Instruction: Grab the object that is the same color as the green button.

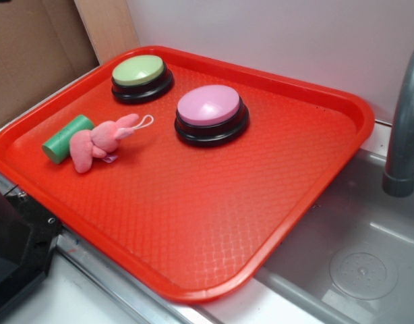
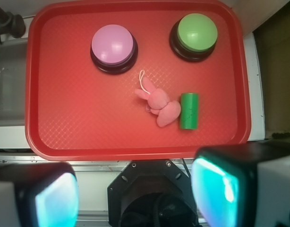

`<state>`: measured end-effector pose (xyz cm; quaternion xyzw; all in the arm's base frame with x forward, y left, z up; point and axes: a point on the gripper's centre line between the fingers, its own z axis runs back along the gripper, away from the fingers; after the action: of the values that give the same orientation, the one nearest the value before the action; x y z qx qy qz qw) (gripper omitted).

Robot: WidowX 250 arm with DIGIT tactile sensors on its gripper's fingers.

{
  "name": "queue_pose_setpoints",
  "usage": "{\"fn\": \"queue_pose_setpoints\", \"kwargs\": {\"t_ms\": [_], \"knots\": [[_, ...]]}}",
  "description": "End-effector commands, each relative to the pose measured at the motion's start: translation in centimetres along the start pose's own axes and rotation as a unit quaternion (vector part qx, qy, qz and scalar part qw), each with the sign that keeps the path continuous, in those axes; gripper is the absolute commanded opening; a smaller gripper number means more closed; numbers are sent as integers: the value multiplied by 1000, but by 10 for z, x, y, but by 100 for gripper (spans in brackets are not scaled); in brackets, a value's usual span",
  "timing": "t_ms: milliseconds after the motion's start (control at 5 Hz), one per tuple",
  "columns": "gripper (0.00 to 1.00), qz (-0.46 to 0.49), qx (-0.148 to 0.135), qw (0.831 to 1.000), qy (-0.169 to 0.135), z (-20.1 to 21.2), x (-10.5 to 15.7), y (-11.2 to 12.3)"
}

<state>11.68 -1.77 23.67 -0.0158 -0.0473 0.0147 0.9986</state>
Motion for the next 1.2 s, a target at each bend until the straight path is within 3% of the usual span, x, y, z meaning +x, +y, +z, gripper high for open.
{"fn": "queue_pose_setpoints", "kwargs": {"t_ms": [0,200,400,600,800,1000], "knots": [[100,0,0,1000,0,0,0,0],[100,32,-15,999,-3,-27,19,23],[100,65,3,998,-19,-49,30,36],[100,115,12,992,-49,-80,40,59],[100,144,39,985,-83,-101,41,78],[100,187,49,978,-83,-129,46,101]]}}
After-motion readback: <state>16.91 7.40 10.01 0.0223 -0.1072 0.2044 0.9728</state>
